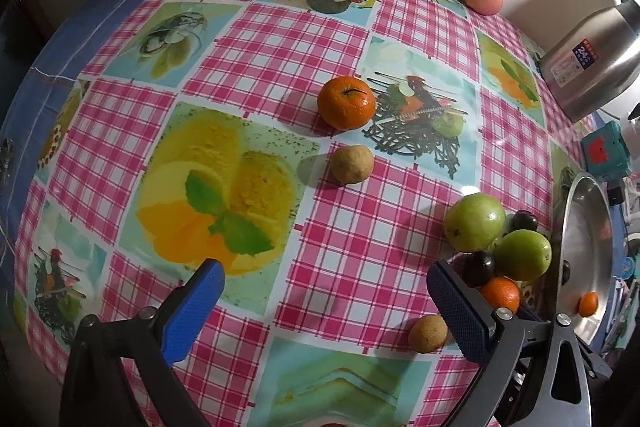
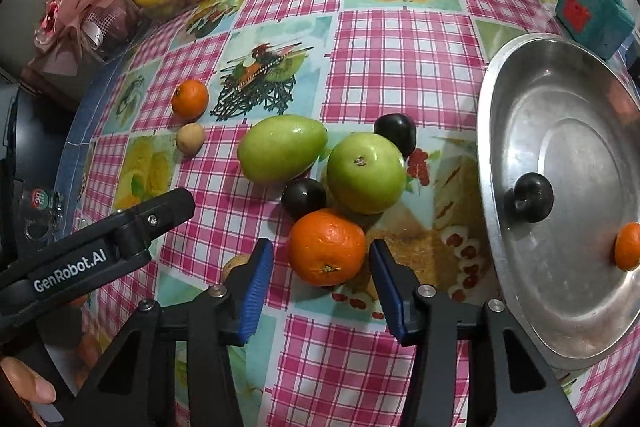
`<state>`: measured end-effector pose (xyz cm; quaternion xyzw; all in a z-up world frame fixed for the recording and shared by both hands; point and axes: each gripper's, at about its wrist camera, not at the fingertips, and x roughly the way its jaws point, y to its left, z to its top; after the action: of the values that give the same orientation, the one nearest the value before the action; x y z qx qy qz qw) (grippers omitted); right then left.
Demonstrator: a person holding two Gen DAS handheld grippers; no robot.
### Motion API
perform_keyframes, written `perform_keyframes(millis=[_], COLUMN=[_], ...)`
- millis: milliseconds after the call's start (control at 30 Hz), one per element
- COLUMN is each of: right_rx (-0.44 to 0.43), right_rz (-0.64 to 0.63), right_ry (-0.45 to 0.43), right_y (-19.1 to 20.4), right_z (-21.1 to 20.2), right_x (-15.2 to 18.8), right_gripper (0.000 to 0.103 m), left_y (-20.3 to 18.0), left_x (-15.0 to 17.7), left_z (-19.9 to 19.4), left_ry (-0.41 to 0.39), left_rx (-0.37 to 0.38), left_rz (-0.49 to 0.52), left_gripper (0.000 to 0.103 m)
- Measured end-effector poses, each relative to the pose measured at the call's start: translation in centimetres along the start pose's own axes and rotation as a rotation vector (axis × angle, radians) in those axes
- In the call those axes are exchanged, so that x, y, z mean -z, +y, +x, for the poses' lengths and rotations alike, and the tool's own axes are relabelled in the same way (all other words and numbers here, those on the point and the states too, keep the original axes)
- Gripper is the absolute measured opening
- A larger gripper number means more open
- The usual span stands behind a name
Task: Organize fruits
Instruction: 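Grasp the large orange with the right tool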
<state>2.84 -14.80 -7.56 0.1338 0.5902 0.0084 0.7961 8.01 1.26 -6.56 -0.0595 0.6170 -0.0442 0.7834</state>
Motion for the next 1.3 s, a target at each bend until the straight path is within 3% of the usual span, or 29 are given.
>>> perform_keyframes(millis=[100, 633, 1033, 1100, 1300], right_rx=[0.008, 0.024, 0.052, 0.052, 0.052], right_rz=[0.003, 0.067, 0.139, 0.14, 0.137], right_ry=[0.002, 0.008, 0.01, 0.011, 0.013], right_y=[-0.1, -2.0, -3.7, -3.6, -3.4], right_z=[0.1, -1.1, -2.3, -2.4, -2.4], right_x=[-0.1, 0.8, 2.4, 2.6, 2.8], right_gripper=[0.042, 0.041, 0.041, 0.041, 0.041], left_y=[-0.2, -2.1, -4.3, -4.3, -4.8], left_x=[0.0, 0.8, 2.7, 2.7, 3.0], left_z=[-0.1, -0.1, 1.3, 1.3, 1.2], left_ry=[0.0, 0.03, 0.133, 0.139, 0.154], left_rx=[0.0, 0.054, 0.138, 0.135, 0.156], left_rz=[0.01, 0.057, 0.083, 0.088, 0.107], left_gripper=[0.102, 0.101, 0.069, 0.068, 0.051])
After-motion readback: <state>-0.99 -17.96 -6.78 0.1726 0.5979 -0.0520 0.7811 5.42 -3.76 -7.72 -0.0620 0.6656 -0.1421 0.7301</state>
